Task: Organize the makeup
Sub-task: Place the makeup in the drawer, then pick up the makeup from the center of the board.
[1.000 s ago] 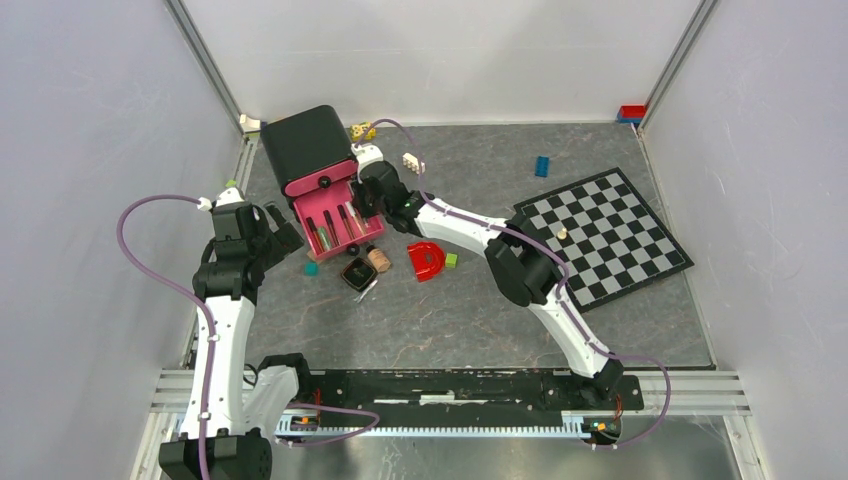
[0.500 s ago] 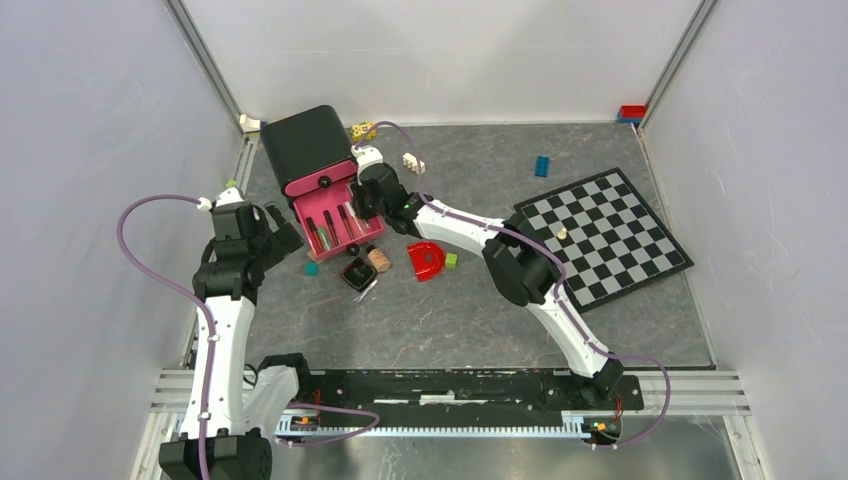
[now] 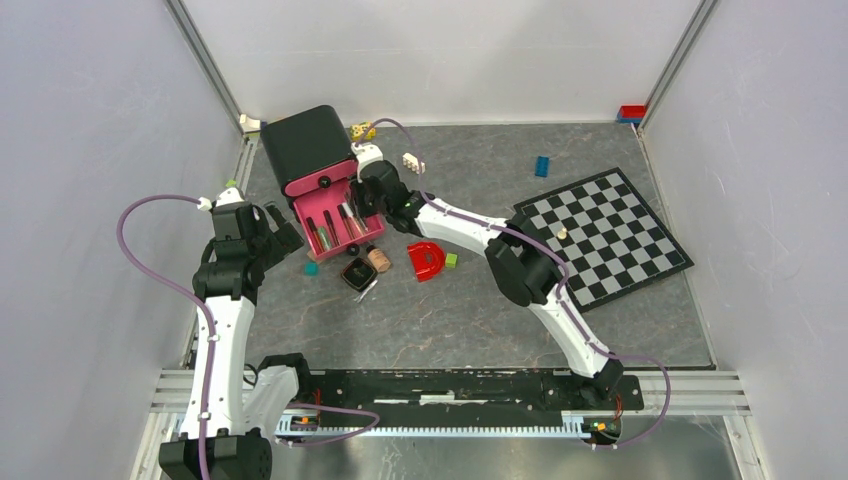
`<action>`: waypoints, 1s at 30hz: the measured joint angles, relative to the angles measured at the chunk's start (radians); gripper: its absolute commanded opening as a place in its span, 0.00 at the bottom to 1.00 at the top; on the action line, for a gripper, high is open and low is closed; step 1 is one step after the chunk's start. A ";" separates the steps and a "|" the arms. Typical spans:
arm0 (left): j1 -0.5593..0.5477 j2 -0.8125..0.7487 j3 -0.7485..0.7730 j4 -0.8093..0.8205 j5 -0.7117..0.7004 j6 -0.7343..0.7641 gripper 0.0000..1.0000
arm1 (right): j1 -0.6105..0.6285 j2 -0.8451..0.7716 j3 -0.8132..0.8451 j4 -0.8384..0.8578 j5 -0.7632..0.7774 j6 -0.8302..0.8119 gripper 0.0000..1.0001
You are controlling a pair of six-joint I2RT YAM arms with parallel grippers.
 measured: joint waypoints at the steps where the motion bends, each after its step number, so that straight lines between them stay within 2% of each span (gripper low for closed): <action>1: 0.000 0.000 0.000 0.000 0.000 0.000 1.00 | 0.000 -0.008 -0.003 0.001 -0.002 0.000 0.34; 11: 0.000 0.000 0.000 0.000 0.000 0.000 1.00 | 0.000 -0.162 -0.101 0.033 -0.004 -0.033 0.35; 20: 0.000 0.000 0.000 0.000 0.000 0.000 1.00 | 0.000 -0.455 -0.436 0.097 0.013 -0.134 0.38; 30: 0.000 0.000 0.000 0.000 0.000 0.000 1.00 | 0.000 -0.628 -0.700 0.091 0.019 -0.184 0.39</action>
